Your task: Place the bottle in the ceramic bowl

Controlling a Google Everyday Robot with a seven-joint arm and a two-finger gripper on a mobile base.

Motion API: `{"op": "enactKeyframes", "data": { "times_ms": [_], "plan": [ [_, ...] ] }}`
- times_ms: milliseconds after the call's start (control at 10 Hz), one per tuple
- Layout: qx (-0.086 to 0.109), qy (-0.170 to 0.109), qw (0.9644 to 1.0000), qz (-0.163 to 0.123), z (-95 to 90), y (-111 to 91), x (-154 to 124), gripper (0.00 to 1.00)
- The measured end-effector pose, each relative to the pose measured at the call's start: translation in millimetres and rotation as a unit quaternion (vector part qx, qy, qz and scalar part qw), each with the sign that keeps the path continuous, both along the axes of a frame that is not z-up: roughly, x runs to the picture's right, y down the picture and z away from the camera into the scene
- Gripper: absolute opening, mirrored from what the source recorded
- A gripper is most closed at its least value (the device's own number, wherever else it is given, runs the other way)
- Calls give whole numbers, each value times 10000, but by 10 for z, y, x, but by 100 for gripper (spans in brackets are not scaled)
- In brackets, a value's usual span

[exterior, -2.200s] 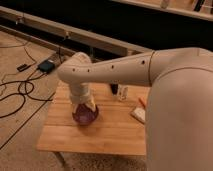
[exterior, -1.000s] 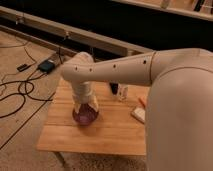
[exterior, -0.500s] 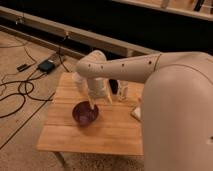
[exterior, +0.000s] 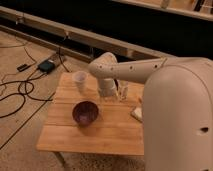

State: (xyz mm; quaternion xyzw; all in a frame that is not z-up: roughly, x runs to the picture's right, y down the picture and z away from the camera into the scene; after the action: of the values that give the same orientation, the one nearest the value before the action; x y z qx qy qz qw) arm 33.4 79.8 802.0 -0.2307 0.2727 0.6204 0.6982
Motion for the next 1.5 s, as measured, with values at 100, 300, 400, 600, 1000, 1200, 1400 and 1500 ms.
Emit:
{"op": "enactKeyframes", "data": {
  "times_ms": [100,300,400,600,1000,1200,1400,1500],
  "plan": [
    [36,-10,10000,16,44,-20,66,65],
    [78,42,10000,-14,115,-69,248,65],
    [121,89,9999,-27,139,-113,346,65],
    [223,191,9996,-50,190,-214,549,65],
    [340,208,9992,-101,302,-344,830,65],
    [346,95,9993,-121,398,-367,953,65],
    [319,-84,9994,-102,495,-385,1024,65],
    [304,-202,9993,-88,545,-397,1035,65]
  ]
}}
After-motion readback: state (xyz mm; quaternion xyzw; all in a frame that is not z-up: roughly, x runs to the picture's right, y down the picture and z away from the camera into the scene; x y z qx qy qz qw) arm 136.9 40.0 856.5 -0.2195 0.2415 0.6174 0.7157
